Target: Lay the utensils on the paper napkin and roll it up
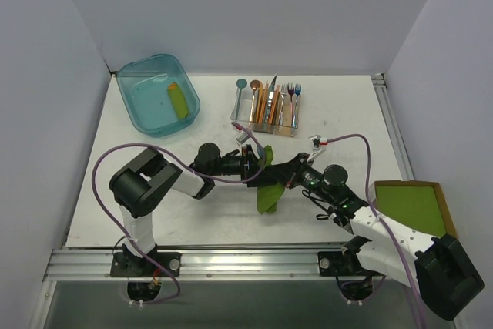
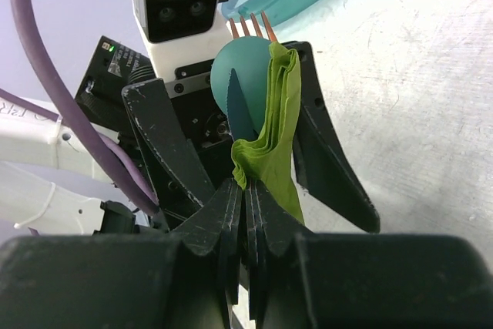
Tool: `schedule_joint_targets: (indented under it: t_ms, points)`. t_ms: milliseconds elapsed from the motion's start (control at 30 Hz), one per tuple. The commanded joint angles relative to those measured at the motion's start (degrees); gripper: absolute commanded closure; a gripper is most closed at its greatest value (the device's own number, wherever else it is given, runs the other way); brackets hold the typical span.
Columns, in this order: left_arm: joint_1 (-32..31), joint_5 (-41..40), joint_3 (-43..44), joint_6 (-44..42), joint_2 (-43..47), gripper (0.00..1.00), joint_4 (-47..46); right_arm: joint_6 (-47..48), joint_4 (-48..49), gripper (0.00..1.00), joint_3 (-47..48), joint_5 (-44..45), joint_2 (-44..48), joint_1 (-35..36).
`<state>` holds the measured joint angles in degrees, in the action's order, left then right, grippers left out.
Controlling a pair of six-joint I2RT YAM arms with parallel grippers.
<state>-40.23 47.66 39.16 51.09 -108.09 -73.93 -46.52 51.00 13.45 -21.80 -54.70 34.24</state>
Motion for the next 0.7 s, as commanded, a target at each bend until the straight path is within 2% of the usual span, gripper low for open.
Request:
schedule_joint_targets:
  t_ms: [0,233,667]
  points:
    - [0.15,1.47,0.48,0.41,3.15,0.24,-15.90,0.12,4.98,1.00,2.19,1.15,-0.15,0.39]
    - [0.24,1.74,-0.40,0.68,4.29,0.34,-16.42,0.64,4.72,1.00,1.93,2.20,-0.94,0.30]
    - [0.33,2.35,-1.28,0.85,3.86,0.44,-16.95,1.96,1.03,1.00,2.19,3.87,0.82,-0.05]
